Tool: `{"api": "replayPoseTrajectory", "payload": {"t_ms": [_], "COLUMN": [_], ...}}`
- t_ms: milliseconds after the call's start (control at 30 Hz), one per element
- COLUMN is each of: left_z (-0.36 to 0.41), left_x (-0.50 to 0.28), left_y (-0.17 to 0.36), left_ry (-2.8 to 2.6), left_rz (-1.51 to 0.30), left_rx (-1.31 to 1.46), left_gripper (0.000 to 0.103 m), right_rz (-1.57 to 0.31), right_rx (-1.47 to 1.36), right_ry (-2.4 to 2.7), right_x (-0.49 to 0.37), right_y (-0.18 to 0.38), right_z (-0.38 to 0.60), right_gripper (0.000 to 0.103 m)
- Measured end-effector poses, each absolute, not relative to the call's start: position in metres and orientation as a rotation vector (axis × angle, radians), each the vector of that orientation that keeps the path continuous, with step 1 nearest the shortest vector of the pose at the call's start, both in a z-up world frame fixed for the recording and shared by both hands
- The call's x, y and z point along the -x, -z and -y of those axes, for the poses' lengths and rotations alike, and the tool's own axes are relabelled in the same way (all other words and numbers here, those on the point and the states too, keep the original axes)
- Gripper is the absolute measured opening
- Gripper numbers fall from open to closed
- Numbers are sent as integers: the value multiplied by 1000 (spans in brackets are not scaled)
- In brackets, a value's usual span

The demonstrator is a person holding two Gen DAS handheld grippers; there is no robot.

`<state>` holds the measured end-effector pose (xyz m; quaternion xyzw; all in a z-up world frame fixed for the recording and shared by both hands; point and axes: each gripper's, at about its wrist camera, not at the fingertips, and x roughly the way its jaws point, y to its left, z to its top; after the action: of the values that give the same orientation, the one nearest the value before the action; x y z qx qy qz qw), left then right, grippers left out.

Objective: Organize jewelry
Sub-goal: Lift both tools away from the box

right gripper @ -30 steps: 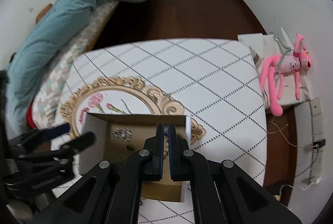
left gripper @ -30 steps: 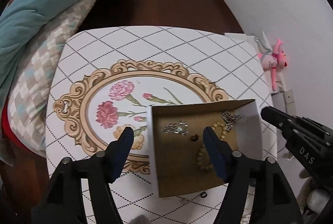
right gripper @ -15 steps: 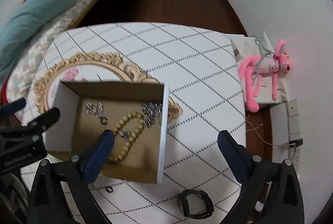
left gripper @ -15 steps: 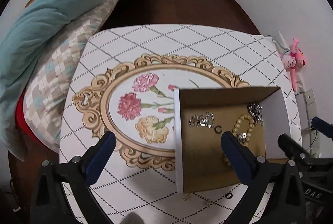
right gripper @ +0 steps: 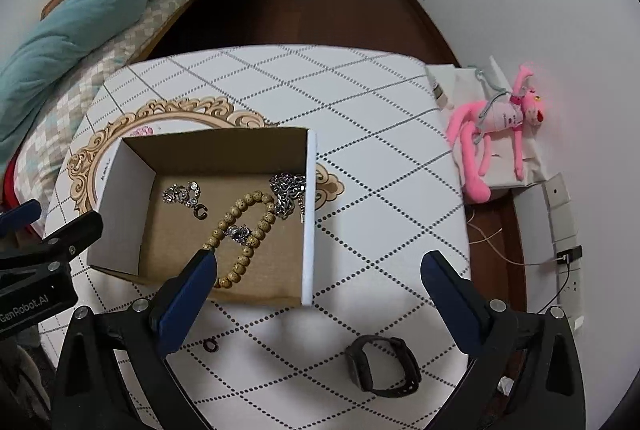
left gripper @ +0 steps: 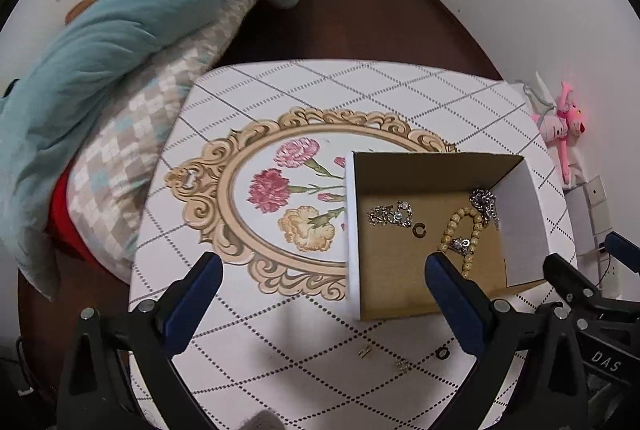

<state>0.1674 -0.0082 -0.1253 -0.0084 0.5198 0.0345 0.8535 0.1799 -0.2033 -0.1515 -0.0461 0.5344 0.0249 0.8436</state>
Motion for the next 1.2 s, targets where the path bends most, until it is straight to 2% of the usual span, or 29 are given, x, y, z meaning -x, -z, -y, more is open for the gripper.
{"api": "replayPoseTrajectory", "payload": {"t_ms": [467, 867, 1067, 1200], "left_z": [16, 26, 25, 24], "left_x": [-106, -85, -89, -93], "left_y": [74, 41, 59, 94], "left_ry": [-86, -73, -85, -93], "left_rz": [-961, -908, -934, -1008], "left_rx": [15, 26, 14, 8], "left_gripper": [103, 103, 103, 103], "right_rz": [-951, -844, -908, -1030], "right_rx": [52, -1, -46, -78], "right_ry": [-6, -2, -2, 12], "right_x": [-120, -86, -89, -101], "right_y": [89, 40, 57, 106], "right_z": [218, 226, 239, 261], "right_gripper": [103, 103, 103, 103]}}
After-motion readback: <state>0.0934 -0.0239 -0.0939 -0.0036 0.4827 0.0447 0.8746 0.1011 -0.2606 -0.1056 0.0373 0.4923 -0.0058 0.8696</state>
